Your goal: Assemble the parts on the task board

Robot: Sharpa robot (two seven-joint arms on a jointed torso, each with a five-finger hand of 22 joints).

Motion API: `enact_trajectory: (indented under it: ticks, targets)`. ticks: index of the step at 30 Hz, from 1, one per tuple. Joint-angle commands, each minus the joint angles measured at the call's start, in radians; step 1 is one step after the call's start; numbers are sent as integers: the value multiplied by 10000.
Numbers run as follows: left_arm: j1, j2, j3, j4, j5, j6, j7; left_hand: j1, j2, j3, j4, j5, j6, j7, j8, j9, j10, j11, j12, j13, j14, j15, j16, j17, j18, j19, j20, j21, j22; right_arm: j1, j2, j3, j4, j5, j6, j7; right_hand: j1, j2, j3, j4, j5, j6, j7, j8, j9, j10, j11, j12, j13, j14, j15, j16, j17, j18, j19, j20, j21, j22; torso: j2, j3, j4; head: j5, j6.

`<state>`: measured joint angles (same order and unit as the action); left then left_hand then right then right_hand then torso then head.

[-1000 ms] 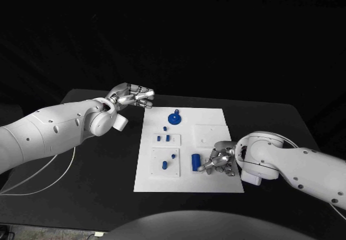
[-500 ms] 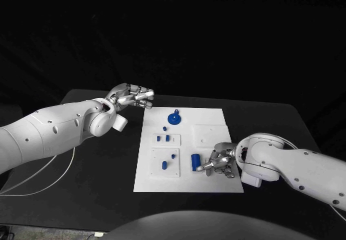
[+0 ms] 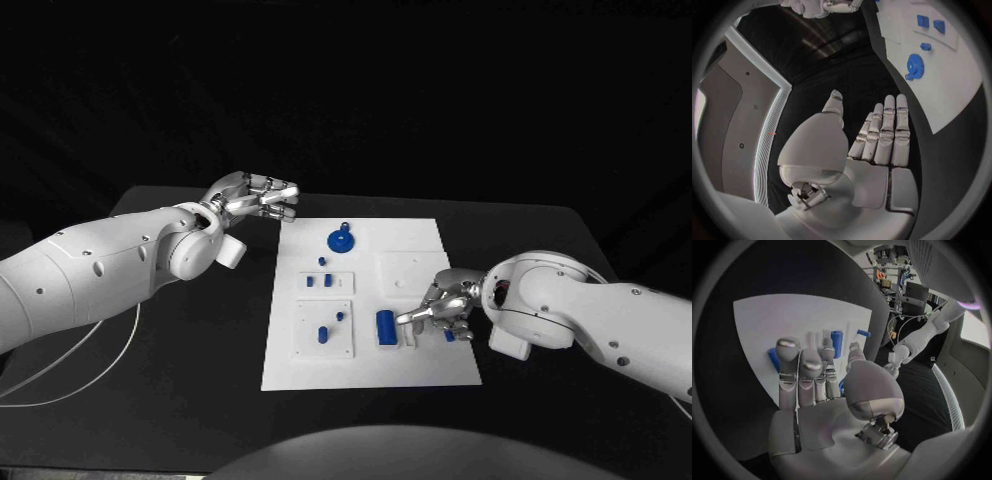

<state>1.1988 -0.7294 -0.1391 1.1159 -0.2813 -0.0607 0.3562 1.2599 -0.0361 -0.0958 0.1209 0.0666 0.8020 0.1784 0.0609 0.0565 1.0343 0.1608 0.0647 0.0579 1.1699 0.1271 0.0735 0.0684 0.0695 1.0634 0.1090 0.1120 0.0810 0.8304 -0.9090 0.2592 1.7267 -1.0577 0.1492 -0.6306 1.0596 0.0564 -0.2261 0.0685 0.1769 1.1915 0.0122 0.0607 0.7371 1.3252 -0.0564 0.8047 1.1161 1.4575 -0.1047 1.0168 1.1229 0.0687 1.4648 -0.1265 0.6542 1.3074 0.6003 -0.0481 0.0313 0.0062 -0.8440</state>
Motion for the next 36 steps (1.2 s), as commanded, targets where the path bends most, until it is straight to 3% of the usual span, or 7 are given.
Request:
enact_trajectory:
  ticks: [1,5,10,14,22,24,36]
  targets:
    - [-14,9,5,0,33,-51,134,63,17,5,-65,-20,-22,-5,-52,-13,-40,-26,7,12,-68,-4,-18,14,8,-22,40,-60,-7,-5,-160,234,-238,247,221,341,165,14,43,-152,217,77,-15,39,99,68,-15,58,23,31,-46,51,11,-158,532,-44,66,748,3,-8,14,-126,31]
    - [-15,-23,6,-18,28,-83,174,64,22,-2,-94,-17,-31,-4,-52,-13,-39,-27,6,12,-68,-3,-17,14,6,-23,39,-59,-6,-2,-342,477,-378,536,387,336,635,37,226,-687,214,85,-8,41,180,60,-11,68,53,29,-38,65,2,-163,521,-34,63,745,12,7,-1,-185,51]
    - [-15,-25,7,-38,30,-100,208,49,22,-8,-115,-11,-40,-3,-53,-14,-38,-26,6,12,-67,-4,-16,14,4,-24,39,-58,-5,1,-550,607,-520,57,548,121,583,-143,394,-919,1378,242,-170,97,1278,57,-97,-3,38,19,-93,62,-18,-203,517,-86,61,745,0,-1,-1,-195,45]
    - [-15,-6,7,-50,31,-91,217,24,23,-13,-113,-20,-55,-1,-55,-15,-38,-26,7,12,-70,-3,-18,13,4,-24,38,-57,-4,2,-655,635,-617,-598,647,-31,607,-154,309,-903,1482,193,-213,49,2400,63,-120,-28,42,17,-103,66,-26,-226,516,-101,59,745,0,-4,4,-249,34]
    - [-16,13,7,-71,43,-78,221,-7,16,-1,-104,-18,-96,4,-56,-17,-44,-23,6,12,-75,-2,-18,13,4,-29,40,-58,-4,-27,-708,534,-801,-1445,769,-285,525,-170,252,-799,2101,152,-236,54,2833,43,-135,-47,50,14,-118,70,-28,-229,516,-117,31,739,3,-4,13,-233,13]
    - [-16,8,7,-62,46,-78,221,-7,16,-1,-104,-18,-96,4,-56,-17,-44,-23,6,12,-75,-2,-18,13,4,-29,40,-58,-4,-89,-696,474,-818,-1747,751,-347,562,-186,191,-655,2185,116,-245,43,3215,31,-144,-53,56,10,-126,57,-30,-232,518,-127,24,736,5,-2,28,-230,-4]
    - [-16,7,7,-55,53,-65,214,-22,6,4,-89,-20,-87,4,-53,-15,-51,-21,6,12,-84,2,-20,13,4,-33,43,-59,-4,-540,-649,370,-591,-2543,633,-489,539,-97,-333,-393,2378,27,-211,33,3380,-35,-118,-174,-10,0,-128,9,-29,-211,520,-128,-30,722,7,-7,15,-238,-68]
